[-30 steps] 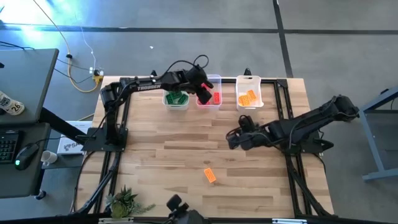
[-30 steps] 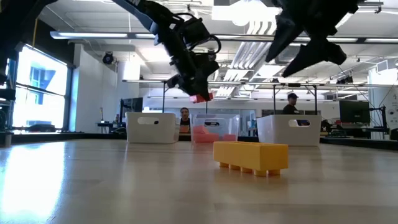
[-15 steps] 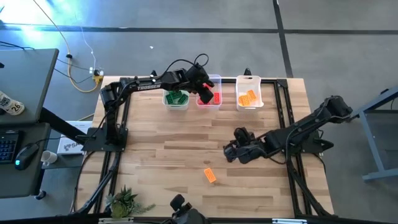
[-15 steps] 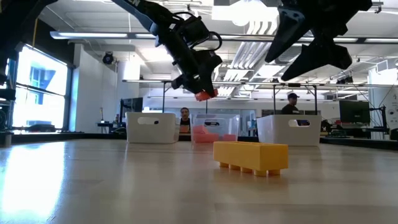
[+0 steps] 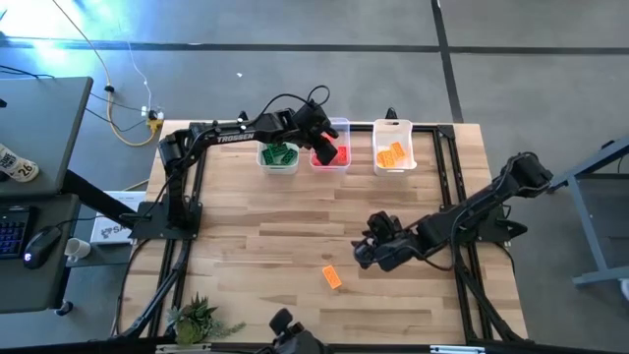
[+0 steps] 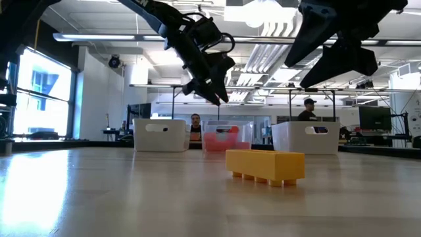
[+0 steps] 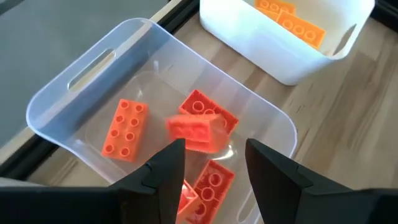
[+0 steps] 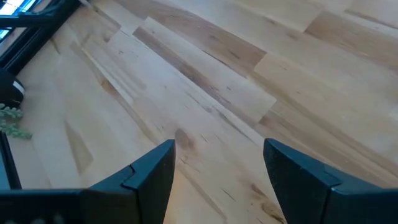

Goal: Sort & place blocks by color
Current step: Put the yellow game piece into the right white bin

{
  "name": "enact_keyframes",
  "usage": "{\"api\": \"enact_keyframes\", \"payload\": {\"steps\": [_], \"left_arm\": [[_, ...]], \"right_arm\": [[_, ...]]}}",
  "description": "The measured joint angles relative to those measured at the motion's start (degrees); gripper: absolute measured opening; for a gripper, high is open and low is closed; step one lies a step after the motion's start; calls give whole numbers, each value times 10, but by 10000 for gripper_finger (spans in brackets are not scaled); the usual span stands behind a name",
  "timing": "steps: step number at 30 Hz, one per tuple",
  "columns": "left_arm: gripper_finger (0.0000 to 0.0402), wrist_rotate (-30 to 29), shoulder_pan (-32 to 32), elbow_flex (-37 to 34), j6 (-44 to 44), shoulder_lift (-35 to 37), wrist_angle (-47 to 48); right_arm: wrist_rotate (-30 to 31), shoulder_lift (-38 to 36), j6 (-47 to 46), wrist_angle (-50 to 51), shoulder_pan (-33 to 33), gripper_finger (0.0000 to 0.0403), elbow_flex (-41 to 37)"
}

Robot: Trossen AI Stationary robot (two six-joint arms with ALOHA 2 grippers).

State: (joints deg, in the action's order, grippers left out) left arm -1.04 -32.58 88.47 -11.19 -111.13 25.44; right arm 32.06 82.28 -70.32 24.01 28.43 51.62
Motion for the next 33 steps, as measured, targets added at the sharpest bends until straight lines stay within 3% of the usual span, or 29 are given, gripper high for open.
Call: {"api": "enact_keyframes", "payload": {"steps": [6,12,15,22,28,33], "left_arm": [[157,24,0,0,-7,3,8],[157,19,18,0,14,24,61],[157,-5,35,1,31,44,111],[157,-125,88,0,43,93,229],[157,-154,131,-45,8,155,303],[157,-174,171,-118,-45,214,304]], "right_arm": [[-3,0,-2,0,2,233,0],[-56,0,51,1,-12,233,0],[-61,0,65,-7,-24,233,0],[-58,0,137,-89,-30,233,0],[-62,0,154,-147,-16,233,0],[-64,0,188,-205,-13,233,0]]}}
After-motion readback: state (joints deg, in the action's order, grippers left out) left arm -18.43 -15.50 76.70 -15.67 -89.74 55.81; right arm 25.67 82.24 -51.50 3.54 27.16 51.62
